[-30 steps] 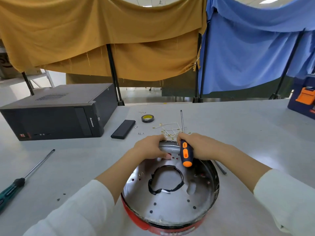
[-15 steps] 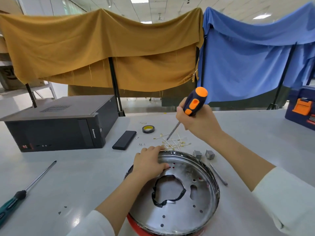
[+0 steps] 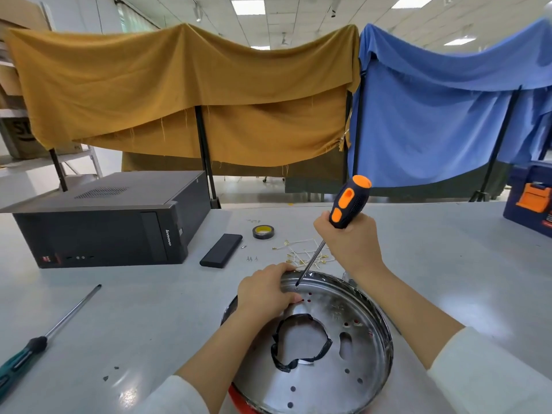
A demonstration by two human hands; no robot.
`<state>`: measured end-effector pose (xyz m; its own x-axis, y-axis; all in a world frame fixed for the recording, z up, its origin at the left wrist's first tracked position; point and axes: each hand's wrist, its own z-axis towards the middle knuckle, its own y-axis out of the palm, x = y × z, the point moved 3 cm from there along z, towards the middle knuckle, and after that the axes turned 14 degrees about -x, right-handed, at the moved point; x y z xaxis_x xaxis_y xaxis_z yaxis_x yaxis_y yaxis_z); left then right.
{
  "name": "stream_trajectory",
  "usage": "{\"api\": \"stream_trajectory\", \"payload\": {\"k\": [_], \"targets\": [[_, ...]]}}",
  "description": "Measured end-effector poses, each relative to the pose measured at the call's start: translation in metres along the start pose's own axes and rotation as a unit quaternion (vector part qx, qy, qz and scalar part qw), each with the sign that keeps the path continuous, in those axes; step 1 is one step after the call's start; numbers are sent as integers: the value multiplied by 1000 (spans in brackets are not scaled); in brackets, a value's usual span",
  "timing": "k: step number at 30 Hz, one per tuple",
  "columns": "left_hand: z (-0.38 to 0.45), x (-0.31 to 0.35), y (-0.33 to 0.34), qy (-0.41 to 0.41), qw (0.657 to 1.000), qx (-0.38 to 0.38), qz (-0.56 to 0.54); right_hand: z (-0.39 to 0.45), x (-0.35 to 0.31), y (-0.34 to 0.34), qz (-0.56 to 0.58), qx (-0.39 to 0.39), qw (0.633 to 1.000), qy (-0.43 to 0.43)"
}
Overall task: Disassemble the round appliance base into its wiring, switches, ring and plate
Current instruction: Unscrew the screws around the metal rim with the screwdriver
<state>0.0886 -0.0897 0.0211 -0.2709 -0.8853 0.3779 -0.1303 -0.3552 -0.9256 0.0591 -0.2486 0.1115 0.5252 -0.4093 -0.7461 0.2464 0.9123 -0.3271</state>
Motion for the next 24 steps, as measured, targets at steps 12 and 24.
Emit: {"api": "stream_trajectory", "payload": {"k": [12,24], "targets": [[2,-1,1,-5,1000,-1,-8,-1,4,6,-11,7,1000,-9],[1,0,1,-10,1000,-5,-4,-1,0,6,-28,-4,1000,-6]]}}
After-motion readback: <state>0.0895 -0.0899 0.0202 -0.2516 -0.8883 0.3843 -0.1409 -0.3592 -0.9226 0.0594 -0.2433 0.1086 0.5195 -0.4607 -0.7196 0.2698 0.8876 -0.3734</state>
